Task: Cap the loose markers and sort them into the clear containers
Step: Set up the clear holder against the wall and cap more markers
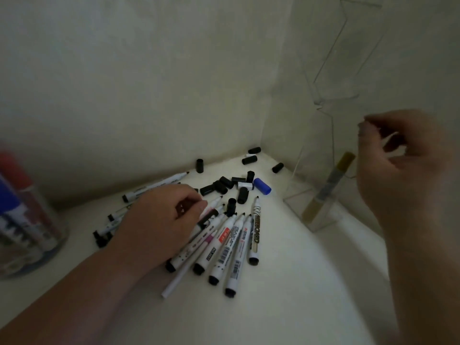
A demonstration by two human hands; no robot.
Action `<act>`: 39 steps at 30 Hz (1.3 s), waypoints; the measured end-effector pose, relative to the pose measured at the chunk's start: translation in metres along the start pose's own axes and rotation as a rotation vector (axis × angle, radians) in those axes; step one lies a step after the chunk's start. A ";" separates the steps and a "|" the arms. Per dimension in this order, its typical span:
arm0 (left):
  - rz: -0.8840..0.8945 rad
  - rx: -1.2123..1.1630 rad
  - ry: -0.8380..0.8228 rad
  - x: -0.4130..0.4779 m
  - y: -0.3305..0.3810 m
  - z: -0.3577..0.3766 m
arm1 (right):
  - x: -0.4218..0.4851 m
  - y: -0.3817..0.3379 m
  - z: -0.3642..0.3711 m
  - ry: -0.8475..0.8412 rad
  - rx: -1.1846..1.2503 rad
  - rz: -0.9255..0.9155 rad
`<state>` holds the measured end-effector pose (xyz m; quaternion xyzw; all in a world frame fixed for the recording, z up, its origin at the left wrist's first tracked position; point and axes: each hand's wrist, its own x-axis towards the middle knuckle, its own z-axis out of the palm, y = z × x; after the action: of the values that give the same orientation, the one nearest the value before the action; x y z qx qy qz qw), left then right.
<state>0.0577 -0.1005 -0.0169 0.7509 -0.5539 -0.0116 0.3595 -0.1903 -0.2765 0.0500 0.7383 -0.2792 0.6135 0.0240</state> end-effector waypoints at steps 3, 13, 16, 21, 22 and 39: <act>-0.071 -0.015 0.108 0.002 -0.008 -0.007 | -0.015 -0.040 0.008 -0.098 0.146 -0.107; -0.144 0.123 -0.046 0.016 -0.052 -0.045 | -0.056 -0.067 0.060 -1.144 -0.121 0.168; -0.158 0.116 -0.051 0.019 -0.058 -0.053 | -0.058 -0.067 0.062 -1.202 -0.098 0.205; 0.012 0.171 -0.213 0.011 -0.039 -0.033 | -0.063 -0.069 0.067 -1.205 0.014 0.262; 0.052 0.193 -0.233 0.009 -0.033 -0.027 | -0.063 -0.068 0.067 -1.192 0.018 0.263; -0.001 0.233 -0.203 0.016 -0.019 0.002 | -0.058 -0.051 0.060 -1.191 0.102 0.258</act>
<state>0.0789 -0.1128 -0.0227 0.7828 -0.5844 -0.0234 0.2123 -0.1193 -0.2345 -0.0025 0.9148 -0.3021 0.1057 -0.2464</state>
